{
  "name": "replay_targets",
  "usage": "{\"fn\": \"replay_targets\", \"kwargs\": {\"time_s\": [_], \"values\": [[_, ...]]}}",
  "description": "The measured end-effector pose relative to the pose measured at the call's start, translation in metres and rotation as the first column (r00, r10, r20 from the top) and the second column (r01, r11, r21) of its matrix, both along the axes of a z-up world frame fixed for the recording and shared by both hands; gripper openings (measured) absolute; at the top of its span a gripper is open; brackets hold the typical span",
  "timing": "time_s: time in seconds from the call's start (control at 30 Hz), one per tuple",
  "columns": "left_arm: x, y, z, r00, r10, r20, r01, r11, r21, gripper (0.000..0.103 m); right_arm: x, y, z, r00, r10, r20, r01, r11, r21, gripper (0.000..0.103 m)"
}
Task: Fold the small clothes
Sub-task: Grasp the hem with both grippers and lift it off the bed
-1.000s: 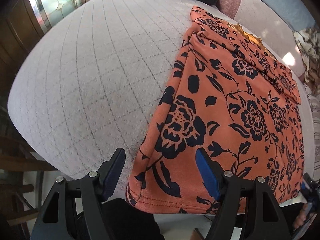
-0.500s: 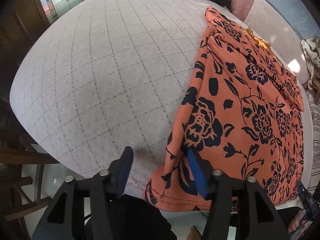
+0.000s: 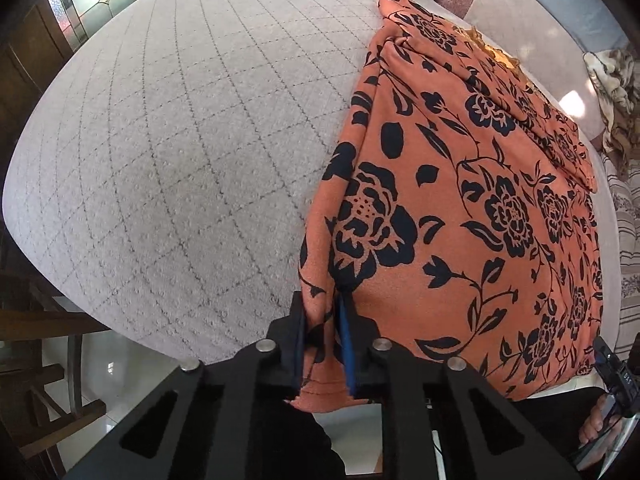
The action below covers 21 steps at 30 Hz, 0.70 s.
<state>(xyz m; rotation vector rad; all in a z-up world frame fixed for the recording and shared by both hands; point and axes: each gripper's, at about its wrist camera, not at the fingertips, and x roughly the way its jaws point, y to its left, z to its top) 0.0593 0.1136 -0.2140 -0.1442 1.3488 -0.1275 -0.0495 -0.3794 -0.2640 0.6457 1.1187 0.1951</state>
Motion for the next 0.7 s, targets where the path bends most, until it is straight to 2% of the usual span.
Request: {"fn": "replay_targets", "kwargs": {"time_s": [0.13, 0.17, 0.2, 0.27, 0.33, 0.43, 0.57, 0.7], "values": [[-0.008, 0.004, -0.002, 1.000, -0.023, 0.007, 0.023, 1.000, -0.014, 0.010, -0.003, 0.003, 0.002, 1.000, 0.010, 0.003, -0.010, 1.000, -0.010, 0.057], [-0.009, 0.003, -0.003, 0.999, -0.036, 0.002, 0.036, 0.999, -0.018, 0.011, -0.004, 0.006, 0.004, 1.000, 0.024, 0.007, -0.024, 0.999, -0.039, 0.043], [-0.010, 0.001, -0.005, 0.999, -0.042, -0.003, 0.042, 0.999, -0.014, 0.013, -0.004, 0.011, 0.005, 0.999, 0.041, 0.004, -0.041, 0.996, -0.078, 0.025], [-0.007, -0.004, -0.004, 0.999, -0.046, -0.011, 0.046, 0.999, -0.010, 0.013, -0.003, 0.016, 0.005, 0.999, 0.053, -0.011, -0.054, 0.989, -0.137, 0.012], [-0.003, -0.002, -0.004, 0.999, -0.044, -0.012, 0.044, 0.999, -0.013, 0.012, -0.002, 0.012, 0.006, 0.999, 0.042, -0.015, -0.044, 0.991, -0.127, 0.010], [0.014, 0.000, 0.004, 0.998, -0.056, 0.002, 0.056, 0.998, -0.029, 0.007, 0.002, 0.004, 0.016, 0.999, 0.038, 0.015, -0.037, 0.998, -0.049, 0.010], [0.038, -0.004, 0.030, 0.997, -0.075, 0.032, 0.079, 0.990, -0.121, 0.007, 0.019, -0.007, 0.047, 0.993, 0.037, 0.114, -0.044, 0.997, 0.061, 0.010], [0.085, -0.013, 0.066, 0.993, -0.085, 0.084, 0.100, 0.977, -0.186, 0.007, 0.060, -0.023, 0.078, 0.983, 0.002, 0.181, -0.030, 0.989, 0.148, 0.009]]}}
